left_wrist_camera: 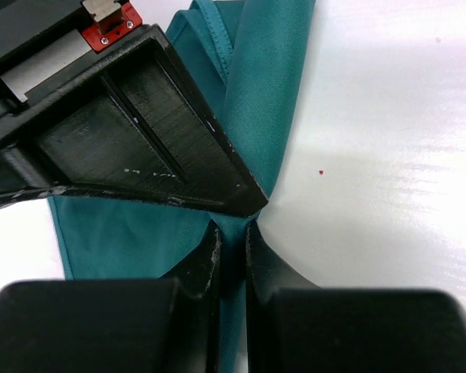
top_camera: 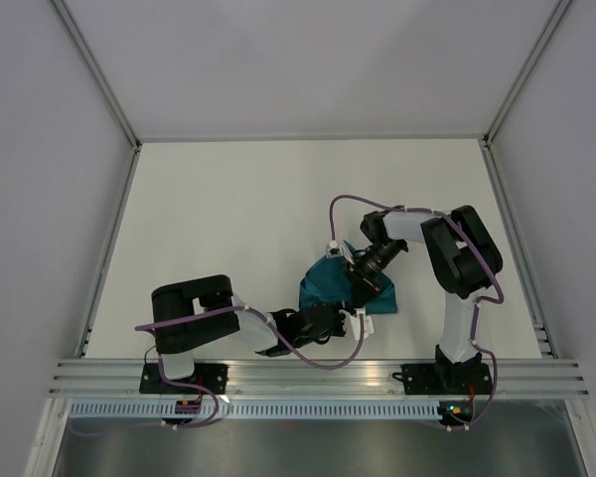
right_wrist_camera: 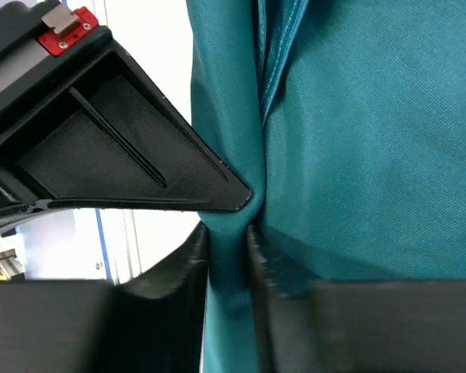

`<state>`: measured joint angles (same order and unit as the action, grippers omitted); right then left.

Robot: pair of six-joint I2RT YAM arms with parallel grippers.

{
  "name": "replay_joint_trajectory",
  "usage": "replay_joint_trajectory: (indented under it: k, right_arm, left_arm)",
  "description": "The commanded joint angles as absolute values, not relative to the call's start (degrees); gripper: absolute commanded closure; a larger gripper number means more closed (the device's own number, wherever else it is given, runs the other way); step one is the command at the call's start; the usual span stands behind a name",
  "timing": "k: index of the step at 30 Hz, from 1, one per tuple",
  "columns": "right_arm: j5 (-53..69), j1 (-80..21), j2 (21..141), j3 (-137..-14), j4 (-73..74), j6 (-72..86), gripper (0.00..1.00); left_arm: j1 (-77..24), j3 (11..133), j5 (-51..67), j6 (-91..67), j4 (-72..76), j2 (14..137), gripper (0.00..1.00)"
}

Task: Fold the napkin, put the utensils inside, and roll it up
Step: Roll the napkin with the utensil

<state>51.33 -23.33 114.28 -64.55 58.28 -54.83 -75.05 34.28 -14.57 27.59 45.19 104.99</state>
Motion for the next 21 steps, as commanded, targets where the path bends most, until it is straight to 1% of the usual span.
replay_joint_trajectory:
  k: [1, 5, 6, 7, 11, 15, 18, 19, 21]
  right_arm:
    - [46.41, -23.12, 111.03, -62.85, 50.55, -56.43, 0.65]
    - [45.44, -22.85, 104.44, -61.00, 45.63, -52.30, 0.50]
    - [45.09, -22.68, 103.20, -60.74, 44.66, -51.34, 0.48]
    - [44.74, -22.59, 100.92, -60.04, 42.73, -49.85, 0.48]
    - [42.98, -21.19, 96.00, -57.67, 36.13, -44.30, 0.47]
    - [41.58, -17.50, 89.31, -53.36, 28.67, -40.70, 0.47]
    - [39.47, -16.18, 81.32, -48.18, 19.72, -37.89, 0.47]
    - [37.90, -16.17, 77.82, -45.99, 18.73, -37.62, 0.45]
    - [36.48, -16.17, 74.98, -44.48, 17.32, -36.83, 0.45]
  left_arm:
    - [-74.53, 35.33, -8.36, 20.40, 33.41, 105.73, 0.98]
    - [-72.08, 36.12, -1.87, 15.40, 29.89, 104.94, 0.98]
    - [-71.46, 36.04, -0.54, 14.60, 29.27, 104.25, 0.98]
    - [-70.76, 36.12, 2.26, 13.81, 28.92, 103.98, 0.98]
    - [-66.99, 35.86, 7.10, 9.59, 28.65, 102.92, 0.98]
    - [-64.17, 35.86, 11.94, 5.98, 29.00, 102.39, 0.98]
    - [-61.88, 37.43, 16.60, 3.43, 26.47, 103.09, 0.98]
    - [-61.35, 38.75, 17.48, 2.99, 25.50, 103.27, 0.98]
    - [-59.86, 39.55, 20.56, 1.41, 24.08, 103.97, 0.98]
